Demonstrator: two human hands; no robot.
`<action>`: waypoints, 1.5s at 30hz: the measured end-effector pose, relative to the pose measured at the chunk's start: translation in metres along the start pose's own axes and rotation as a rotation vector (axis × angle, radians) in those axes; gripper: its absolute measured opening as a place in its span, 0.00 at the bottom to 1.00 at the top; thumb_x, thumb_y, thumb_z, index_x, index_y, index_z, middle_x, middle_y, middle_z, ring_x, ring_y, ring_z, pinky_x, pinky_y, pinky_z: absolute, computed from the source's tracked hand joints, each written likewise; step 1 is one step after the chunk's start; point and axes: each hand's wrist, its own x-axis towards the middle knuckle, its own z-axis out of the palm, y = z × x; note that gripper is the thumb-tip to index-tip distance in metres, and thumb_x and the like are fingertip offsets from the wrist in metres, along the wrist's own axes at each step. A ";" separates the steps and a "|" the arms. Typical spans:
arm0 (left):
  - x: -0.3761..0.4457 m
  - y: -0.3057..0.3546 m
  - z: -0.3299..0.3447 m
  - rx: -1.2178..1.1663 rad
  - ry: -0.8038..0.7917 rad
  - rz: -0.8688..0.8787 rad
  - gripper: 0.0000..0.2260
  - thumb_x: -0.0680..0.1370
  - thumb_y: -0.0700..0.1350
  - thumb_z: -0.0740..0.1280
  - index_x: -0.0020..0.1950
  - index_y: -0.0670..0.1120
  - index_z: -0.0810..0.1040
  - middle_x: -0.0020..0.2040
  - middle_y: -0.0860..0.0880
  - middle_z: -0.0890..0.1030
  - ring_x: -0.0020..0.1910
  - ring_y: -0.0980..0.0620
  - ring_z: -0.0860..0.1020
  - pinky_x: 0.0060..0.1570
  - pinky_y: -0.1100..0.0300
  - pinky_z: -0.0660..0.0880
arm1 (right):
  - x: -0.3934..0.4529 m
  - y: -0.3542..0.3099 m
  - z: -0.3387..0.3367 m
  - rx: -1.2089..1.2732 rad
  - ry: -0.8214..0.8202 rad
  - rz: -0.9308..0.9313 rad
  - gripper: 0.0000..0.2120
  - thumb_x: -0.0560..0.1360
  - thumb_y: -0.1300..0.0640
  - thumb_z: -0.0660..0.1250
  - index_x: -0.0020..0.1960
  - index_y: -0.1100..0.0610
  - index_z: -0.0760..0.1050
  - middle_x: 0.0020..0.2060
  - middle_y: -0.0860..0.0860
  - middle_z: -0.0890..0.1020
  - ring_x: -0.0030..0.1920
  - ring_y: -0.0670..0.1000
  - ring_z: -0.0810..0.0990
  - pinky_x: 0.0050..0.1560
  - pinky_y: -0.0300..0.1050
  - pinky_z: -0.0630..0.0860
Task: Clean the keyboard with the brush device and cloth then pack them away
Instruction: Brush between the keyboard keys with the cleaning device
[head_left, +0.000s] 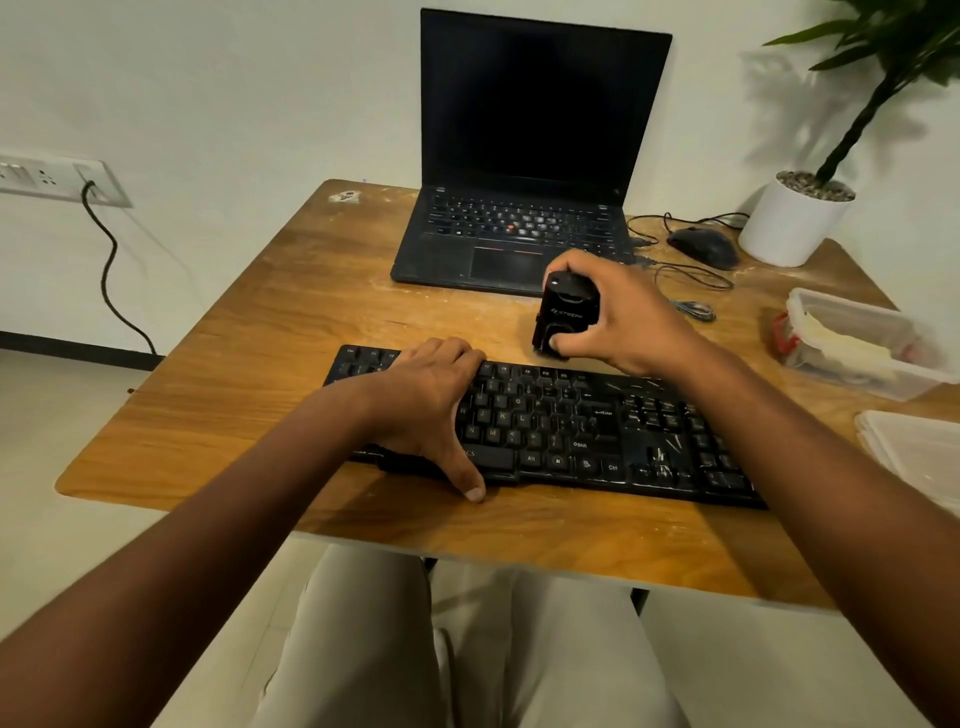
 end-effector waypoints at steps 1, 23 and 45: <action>0.000 0.000 0.000 0.001 -0.002 0.000 0.66 0.60 0.70 0.81 0.85 0.49 0.46 0.81 0.51 0.52 0.81 0.47 0.50 0.80 0.48 0.49 | -0.006 -0.001 -0.001 0.010 0.013 -0.006 0.27 0.67 0.61 0.81 0.59 0.46 0.73 0.51 0.43 0.81 0.52 0.43 0.81 0.48 0.42 0.83; 0.000 0.003 -0.002 0.013 -0.025 -0.012 0.67 0.60 0.70 0.80 0.85 0.48 0.43 0.83 0.51 0.50 0.82 0.46 0.48 0.81 0.49 0.47 | -0.022 0.001 -0.005 0.051 0.043 -0.001 0.26 0.67 0.61 0.81 0.59 0.46 0.73 0.50 0.44 0.81 0.52 0.45 0.82 0.50 0.48 0.84; 0.003 0.000 0.000 0.015 -0.043 -0.017 0.68 0.59 0.71 0.80 0.85 0.49 0.41 0.83 0.51 0.47 0.82 0.46 0.46 0.82 0.46 0.47 | -0.036 0.004 -0.015 0.101 0.046 0.039 0.26 0.67 0.61 0.81 0.58 0.46 0.74 0.51 0.44 0.81 0.52 0.44 0.82 0.52 0.49 0.84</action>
